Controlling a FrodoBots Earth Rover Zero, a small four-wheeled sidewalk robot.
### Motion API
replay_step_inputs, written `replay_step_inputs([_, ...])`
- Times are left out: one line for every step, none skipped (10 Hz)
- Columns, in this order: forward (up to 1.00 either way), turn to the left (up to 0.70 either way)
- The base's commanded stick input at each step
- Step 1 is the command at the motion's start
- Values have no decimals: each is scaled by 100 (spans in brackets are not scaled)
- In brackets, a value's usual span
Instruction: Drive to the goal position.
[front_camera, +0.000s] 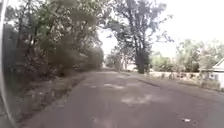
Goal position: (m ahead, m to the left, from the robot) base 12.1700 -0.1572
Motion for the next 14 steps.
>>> replay_step_inputs([70, 0])
replay_step_inputs([70, 0])
replay_step_inputs([70, 0])
replay_step_inputs([70, 0])
replay_step_inputs([70, 0])
replay_step_inputs([70, 0])
replay_step_inputs([70, 0])
replay_step_inputs([70, 0])
replay_step_inputs([70, 0])
replay_step_inputs([70, 0])
replay_step_inputs([70, 0])
replay_step_inputs([70, 0])
replay_step_inputs([70, 0])
replay_step_inputs([70, 0])
